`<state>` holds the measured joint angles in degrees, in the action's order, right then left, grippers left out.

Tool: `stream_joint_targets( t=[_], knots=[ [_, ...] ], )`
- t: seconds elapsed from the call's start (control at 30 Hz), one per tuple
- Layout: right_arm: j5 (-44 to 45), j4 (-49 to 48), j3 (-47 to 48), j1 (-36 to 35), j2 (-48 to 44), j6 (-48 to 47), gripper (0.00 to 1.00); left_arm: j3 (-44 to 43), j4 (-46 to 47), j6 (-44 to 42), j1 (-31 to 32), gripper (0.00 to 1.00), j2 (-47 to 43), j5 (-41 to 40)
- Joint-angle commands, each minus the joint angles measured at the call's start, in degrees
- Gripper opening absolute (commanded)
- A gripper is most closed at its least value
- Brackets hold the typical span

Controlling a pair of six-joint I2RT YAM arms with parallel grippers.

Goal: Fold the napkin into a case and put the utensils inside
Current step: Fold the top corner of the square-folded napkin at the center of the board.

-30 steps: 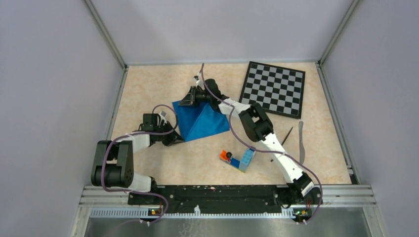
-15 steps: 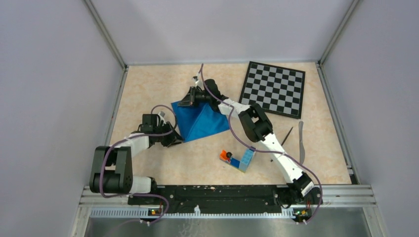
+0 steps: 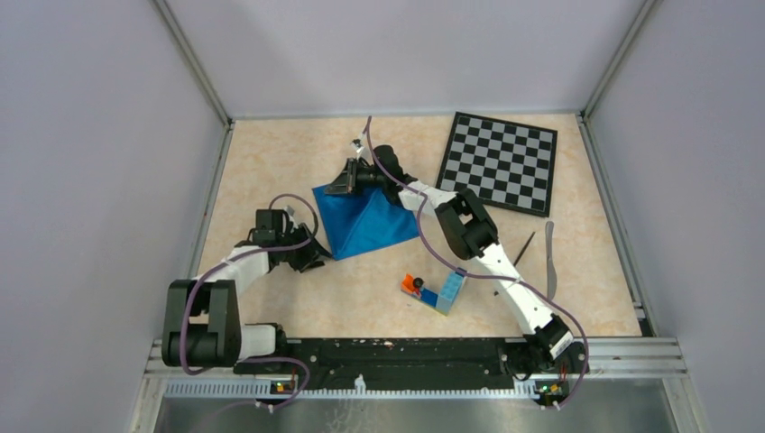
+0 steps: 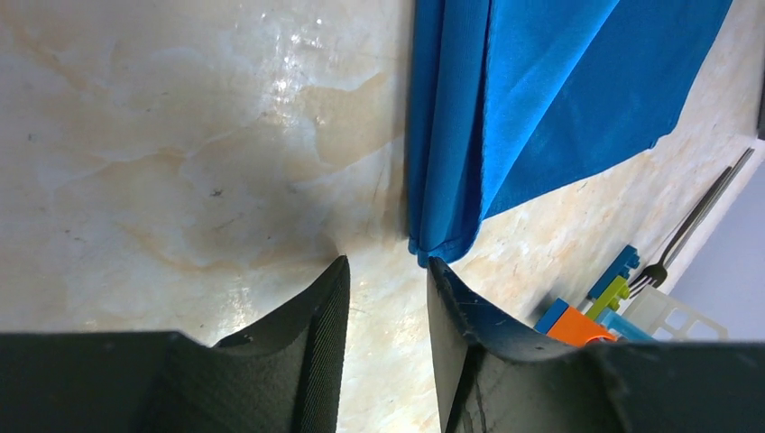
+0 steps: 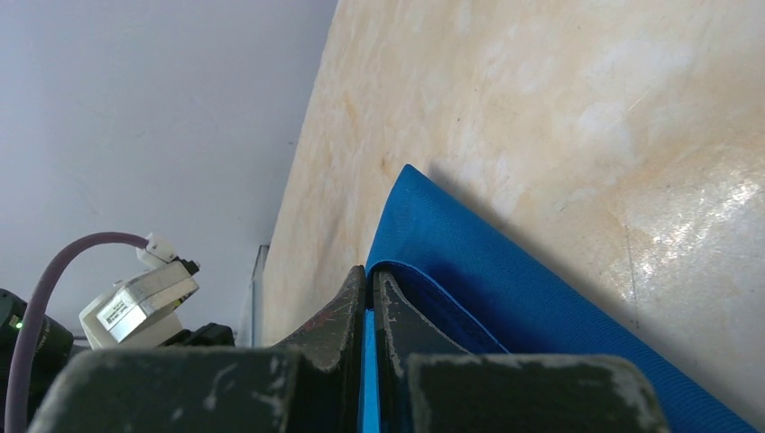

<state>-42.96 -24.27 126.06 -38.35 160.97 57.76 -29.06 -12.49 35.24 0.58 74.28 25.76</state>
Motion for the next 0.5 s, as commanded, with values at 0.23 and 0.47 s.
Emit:
stream_joint_targets(
  t=[0.23, 0.47],
  knots=[
    [-0.72, -1.41, 2.58, -0.59, 0.21, 0.34, 0.00, -3.29, 6.01, 0.60, -0.17, 0.35, 4.88, 0.26],
    [-0.20, -2.05, 3.58, -0.97, 0.66, 1.11, 0.00, -2.68, 7.22, -0.60, -0.23, 0.34, 7.59, 0.01]
  ],
)
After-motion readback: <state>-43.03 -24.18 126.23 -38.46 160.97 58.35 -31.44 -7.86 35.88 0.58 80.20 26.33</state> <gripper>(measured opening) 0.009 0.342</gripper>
